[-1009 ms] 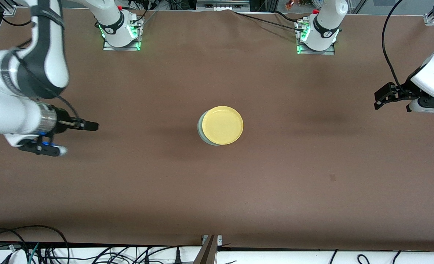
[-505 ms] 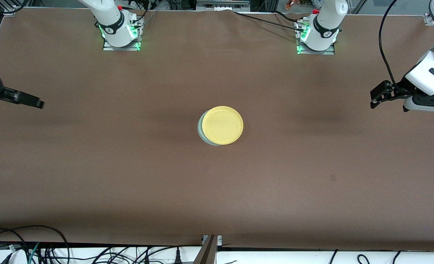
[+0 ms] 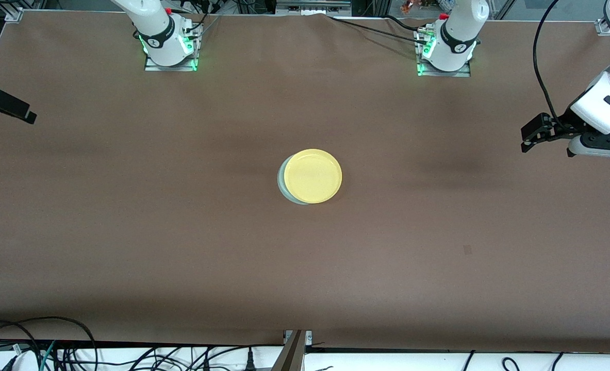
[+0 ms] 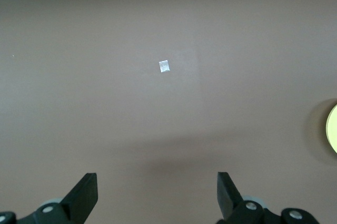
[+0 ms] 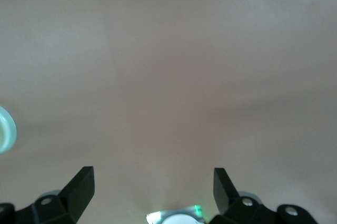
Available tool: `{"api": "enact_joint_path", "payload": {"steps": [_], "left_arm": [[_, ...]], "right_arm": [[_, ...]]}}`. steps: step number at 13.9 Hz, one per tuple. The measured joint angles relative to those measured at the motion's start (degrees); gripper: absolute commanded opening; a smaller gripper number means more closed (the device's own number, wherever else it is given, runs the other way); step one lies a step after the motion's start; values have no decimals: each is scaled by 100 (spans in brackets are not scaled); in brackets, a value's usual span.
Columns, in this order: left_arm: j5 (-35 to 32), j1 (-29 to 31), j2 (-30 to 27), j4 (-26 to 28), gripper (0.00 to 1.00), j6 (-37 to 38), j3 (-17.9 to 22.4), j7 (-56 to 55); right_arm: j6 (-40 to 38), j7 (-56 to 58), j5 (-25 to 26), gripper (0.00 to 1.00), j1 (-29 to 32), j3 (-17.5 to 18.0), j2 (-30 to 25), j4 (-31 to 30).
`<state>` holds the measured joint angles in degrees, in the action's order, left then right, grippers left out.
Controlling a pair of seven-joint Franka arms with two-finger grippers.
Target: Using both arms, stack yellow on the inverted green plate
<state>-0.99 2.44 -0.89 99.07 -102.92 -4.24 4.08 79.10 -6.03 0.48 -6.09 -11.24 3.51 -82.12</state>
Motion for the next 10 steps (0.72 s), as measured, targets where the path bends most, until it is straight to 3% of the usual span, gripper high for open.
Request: {"api": "enact_joint_path", "payload": {"steps": [10], "left_arm": [[0, -12, 0, -45, 100, 97, -57, 0]], "right_arm": [[-31, 441, 2, 100, 61, 42, 57, -135]]}}
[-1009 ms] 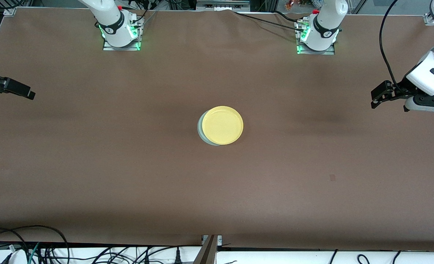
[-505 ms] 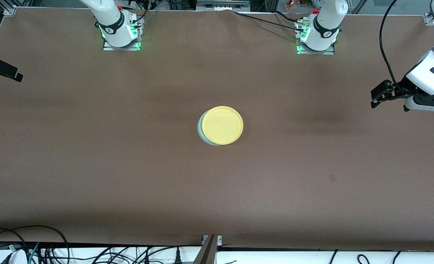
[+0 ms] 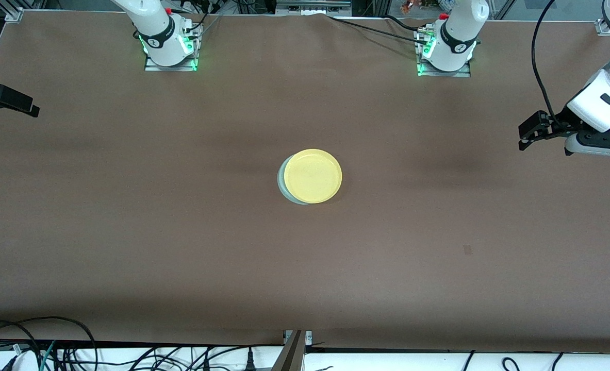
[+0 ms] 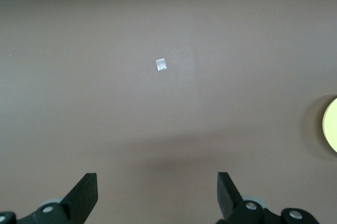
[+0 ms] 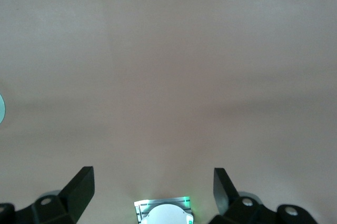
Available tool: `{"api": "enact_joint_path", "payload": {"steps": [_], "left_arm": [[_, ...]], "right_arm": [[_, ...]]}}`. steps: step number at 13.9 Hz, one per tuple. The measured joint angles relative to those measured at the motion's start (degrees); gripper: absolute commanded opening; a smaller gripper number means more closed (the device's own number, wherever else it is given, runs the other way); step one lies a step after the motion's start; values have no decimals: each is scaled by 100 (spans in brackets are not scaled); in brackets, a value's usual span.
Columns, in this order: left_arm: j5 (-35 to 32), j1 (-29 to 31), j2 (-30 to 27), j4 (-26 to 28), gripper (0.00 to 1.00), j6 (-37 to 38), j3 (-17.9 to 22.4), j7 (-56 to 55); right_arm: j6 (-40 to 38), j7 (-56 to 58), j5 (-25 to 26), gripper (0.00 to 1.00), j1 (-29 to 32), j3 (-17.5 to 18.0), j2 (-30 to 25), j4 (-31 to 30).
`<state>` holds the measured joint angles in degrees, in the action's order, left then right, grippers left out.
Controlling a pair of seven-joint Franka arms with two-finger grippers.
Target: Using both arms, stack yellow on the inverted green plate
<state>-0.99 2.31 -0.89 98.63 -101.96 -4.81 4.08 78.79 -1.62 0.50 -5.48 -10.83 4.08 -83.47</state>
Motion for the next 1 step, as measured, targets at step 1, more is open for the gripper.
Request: {"api": "enact_joint_path", "payload": {"steps": [1], "left_arm": [[0, 0, 0, -1, 100, 0, -1, 0]], "right_arm": [[0, 3, 0, 100, 0, 0, 0, 0]]}}
